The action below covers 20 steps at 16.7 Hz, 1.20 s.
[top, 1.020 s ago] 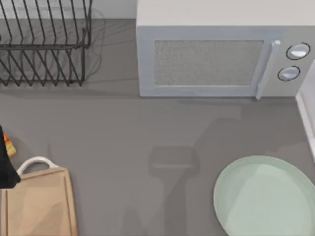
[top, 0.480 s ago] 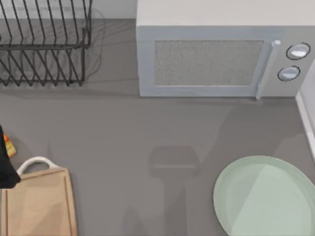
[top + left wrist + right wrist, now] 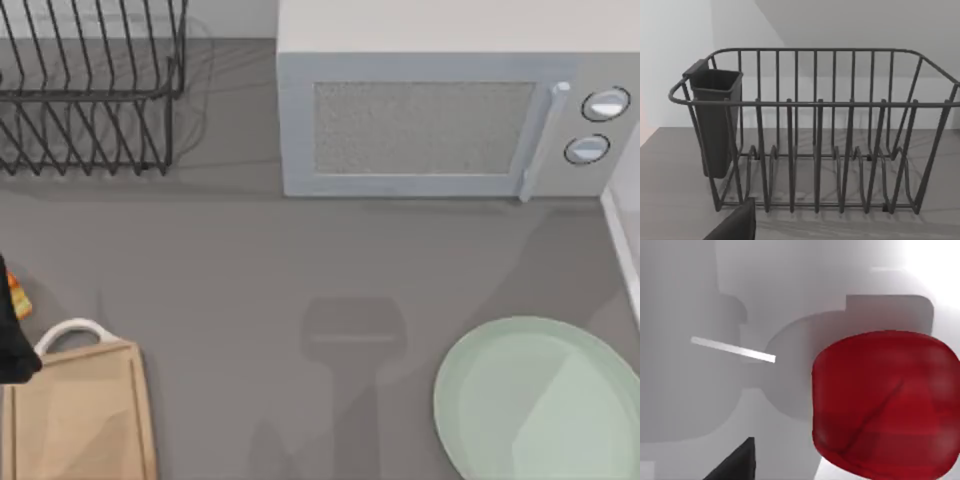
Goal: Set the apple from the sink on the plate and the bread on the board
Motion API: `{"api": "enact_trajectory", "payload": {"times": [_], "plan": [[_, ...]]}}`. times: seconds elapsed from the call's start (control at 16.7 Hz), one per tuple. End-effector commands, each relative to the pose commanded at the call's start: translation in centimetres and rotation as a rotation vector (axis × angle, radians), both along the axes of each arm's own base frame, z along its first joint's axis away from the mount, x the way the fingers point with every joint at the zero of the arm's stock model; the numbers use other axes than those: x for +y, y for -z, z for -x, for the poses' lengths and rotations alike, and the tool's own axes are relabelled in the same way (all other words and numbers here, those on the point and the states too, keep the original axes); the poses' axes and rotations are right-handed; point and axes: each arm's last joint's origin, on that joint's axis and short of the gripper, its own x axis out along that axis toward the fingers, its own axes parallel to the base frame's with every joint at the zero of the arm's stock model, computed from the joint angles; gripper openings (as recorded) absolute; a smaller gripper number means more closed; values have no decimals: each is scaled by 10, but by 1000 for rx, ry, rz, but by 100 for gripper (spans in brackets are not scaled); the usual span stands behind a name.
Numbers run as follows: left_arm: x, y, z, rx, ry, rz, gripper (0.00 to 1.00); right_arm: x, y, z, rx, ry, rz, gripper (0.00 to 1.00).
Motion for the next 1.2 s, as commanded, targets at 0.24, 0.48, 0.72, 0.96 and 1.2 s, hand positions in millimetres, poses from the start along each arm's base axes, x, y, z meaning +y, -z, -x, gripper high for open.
{"api": "enact_trajectory", "payload": {"times": [0.24,0.48,0.72,0.96,1.2], "plan": [[0,0,0,0,0,0,100,0,61,4,-4,2,1,100],[0,0,0,0,0,0,100,1,77,8,8,3,-3,100],[0,0,0,0,0,0,100,1,77,8,8,3,-3,85],[0,0,0,0,0,0,100,1,77,8,8,3,-3,55],[0,0,0,0,0,0,100,1,77,8,8,3,-3,25]]}}
